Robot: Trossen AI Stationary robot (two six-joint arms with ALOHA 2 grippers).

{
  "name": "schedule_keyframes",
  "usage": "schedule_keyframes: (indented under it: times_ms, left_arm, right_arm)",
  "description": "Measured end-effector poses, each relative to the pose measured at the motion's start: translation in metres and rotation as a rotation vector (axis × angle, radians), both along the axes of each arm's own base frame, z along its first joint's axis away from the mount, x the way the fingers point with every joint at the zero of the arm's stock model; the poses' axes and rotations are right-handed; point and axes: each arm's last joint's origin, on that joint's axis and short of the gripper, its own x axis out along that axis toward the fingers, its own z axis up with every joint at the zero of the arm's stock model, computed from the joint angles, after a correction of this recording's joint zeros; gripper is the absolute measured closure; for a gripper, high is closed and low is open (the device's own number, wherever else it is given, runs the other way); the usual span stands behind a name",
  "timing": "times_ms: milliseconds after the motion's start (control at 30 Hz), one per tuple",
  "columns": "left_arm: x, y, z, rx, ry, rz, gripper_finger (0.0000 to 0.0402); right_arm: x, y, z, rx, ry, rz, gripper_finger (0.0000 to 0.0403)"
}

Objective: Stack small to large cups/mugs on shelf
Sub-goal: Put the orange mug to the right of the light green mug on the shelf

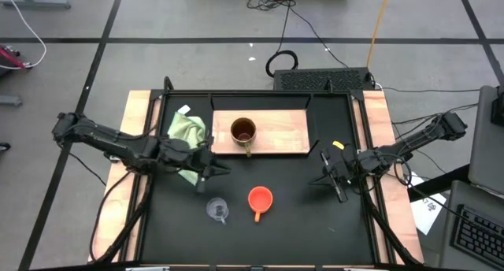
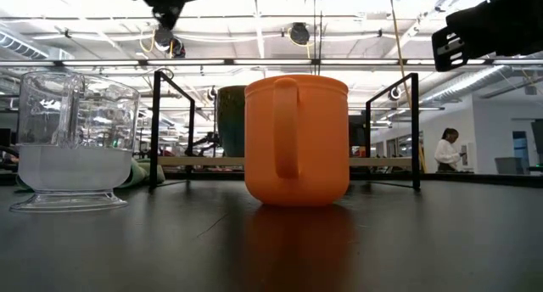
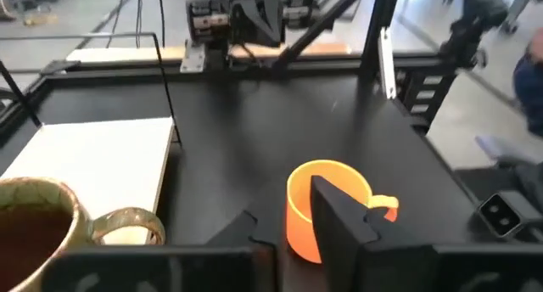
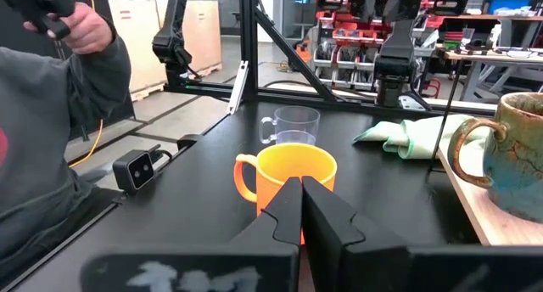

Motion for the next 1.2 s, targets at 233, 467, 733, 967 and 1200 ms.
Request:
schedule_keyframes:
  times_ms: [233,467,733,967,1200]
  left_arm:
    - [0.045,-0.002,0.003,0.003,0.153,-0.065,0.0243]
    - [0.085,0.001,-0.005,0.005,0.317,-0.057,0.0166]
    - [0.120,0.002,-0.009,-0.007,0.423,-0.125,0.0156]
    - [0.144,-0.002,-0.022,-0.014,0.520,-0.185,0.0156]
    - [0.161,-0.002,-0.039,-0.029,0.579,-0.199,0.0156]
  right_arm:
    - [0.000,0.000,-0.002,-0.008,0.021,0.000,0.0403]
    - [0.000,0.000,-0.004,-0.011,0.038,0.000,0.0403]
    - [-0.001,0.000,-0.005,-0.003,0.056,-0.001,0.0403]
    - [-0.001,0.000,-0.007,-0.011,0.075,0.000,0.0403]
    - [-0.001,0.000,-0.008,-0.014,0.083,0.001,0.0403]
